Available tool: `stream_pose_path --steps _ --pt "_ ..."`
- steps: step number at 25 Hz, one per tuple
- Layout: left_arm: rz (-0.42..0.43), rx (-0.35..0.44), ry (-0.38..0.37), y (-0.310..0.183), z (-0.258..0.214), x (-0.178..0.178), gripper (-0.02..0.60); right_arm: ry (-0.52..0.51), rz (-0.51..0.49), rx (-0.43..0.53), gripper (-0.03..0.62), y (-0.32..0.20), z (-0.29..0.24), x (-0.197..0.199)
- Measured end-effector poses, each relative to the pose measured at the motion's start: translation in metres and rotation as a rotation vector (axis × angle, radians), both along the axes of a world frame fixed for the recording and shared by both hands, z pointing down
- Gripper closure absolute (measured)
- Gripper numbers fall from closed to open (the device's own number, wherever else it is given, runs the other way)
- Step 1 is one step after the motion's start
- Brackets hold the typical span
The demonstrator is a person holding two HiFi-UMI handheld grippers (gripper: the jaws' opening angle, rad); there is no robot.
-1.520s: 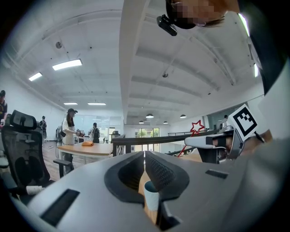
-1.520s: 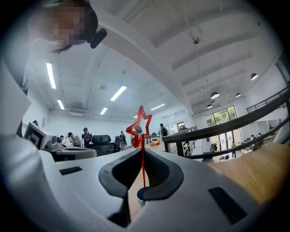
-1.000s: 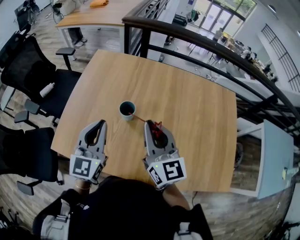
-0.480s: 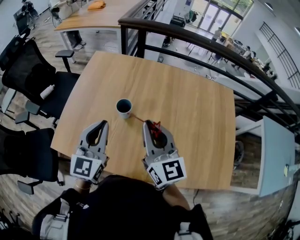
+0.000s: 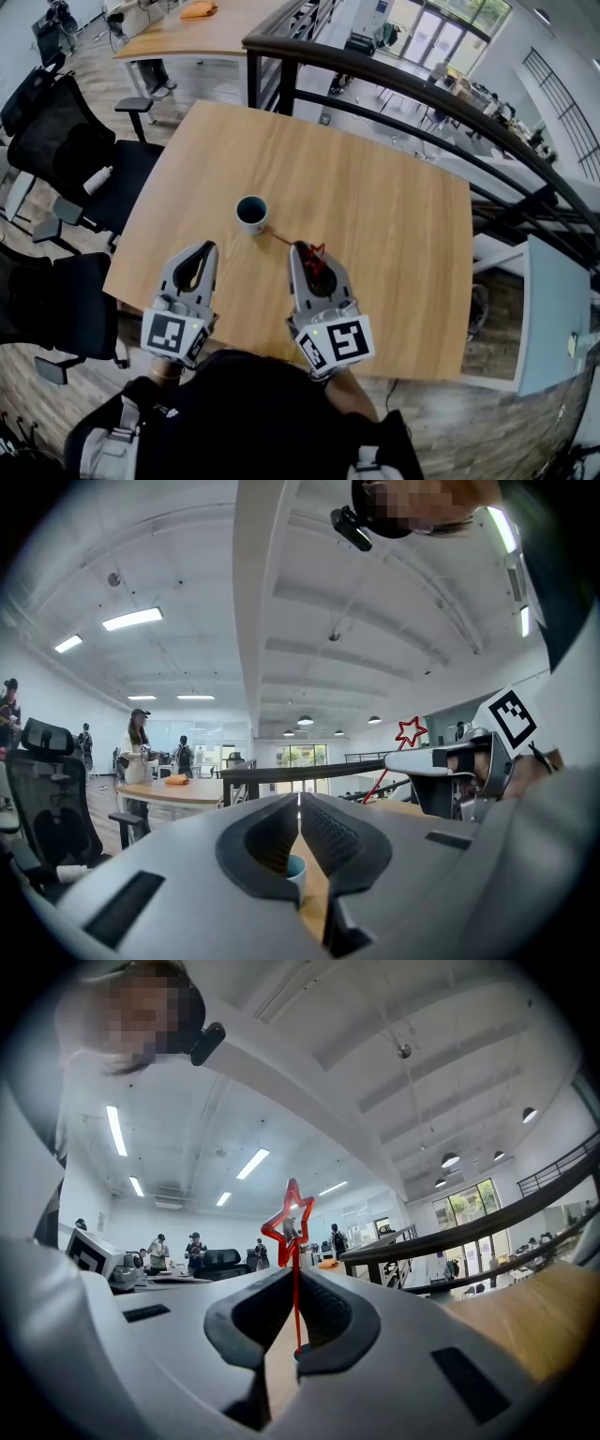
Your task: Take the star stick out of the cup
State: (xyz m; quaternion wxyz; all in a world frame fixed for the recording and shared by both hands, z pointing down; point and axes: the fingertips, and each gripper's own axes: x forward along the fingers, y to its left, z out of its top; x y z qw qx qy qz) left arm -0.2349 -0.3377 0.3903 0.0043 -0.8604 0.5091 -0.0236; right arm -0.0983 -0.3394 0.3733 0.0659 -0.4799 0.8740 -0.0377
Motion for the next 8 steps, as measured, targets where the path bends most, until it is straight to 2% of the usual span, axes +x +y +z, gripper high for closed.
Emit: stream_pose_path --steps 8 --pt "0.009 -0.001 0.0 -0.0058 0.0032 -0.0049 0.56 0.005 0.006 -0.001 0.565 -0.0027 0.0026 -0.0043"
